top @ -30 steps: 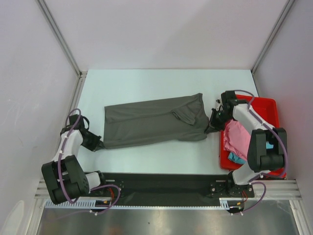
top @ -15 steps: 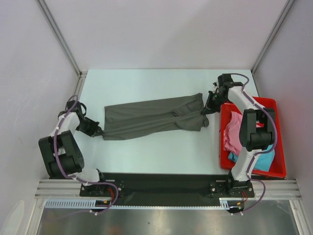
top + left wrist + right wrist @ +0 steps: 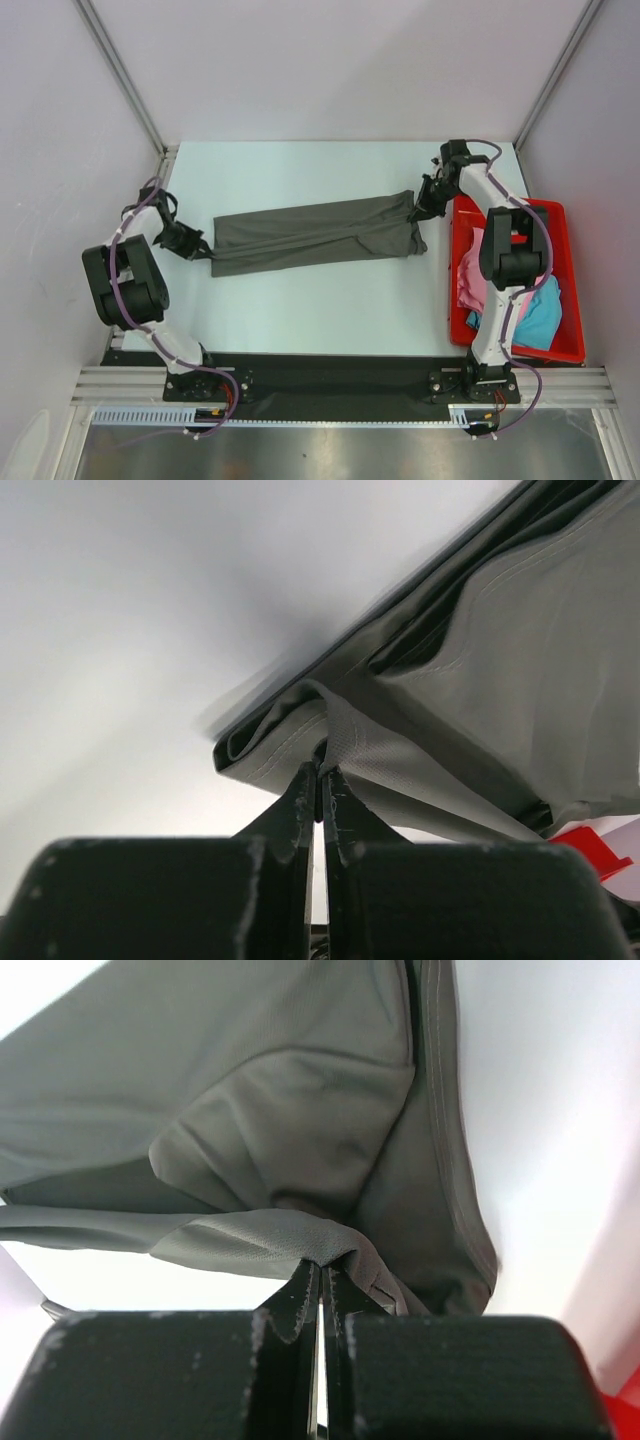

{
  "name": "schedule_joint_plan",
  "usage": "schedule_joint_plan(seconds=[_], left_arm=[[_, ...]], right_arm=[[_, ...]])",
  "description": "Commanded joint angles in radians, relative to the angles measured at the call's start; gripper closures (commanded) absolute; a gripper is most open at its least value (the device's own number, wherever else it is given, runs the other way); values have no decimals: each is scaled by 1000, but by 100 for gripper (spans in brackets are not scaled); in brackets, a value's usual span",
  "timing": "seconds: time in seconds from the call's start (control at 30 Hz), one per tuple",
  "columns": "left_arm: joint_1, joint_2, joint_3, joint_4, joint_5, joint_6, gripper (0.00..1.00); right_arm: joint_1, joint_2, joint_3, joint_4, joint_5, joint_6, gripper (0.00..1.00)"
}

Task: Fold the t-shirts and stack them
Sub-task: Fold the tshirt

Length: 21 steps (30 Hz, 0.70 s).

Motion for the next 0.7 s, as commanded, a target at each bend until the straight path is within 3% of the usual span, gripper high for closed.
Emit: schedule_joint_plan(seconds=[0.0, 0.67], left_arm=[[-3, 42, 92, -4, 1, -5, 93], [-16, 169, 178, -11, 4, 16, 82]], right_arm=[[-11, 33, 60, -18, 19, 4, 100], [-12, 122, 147, -29, 42, 7, 100]])
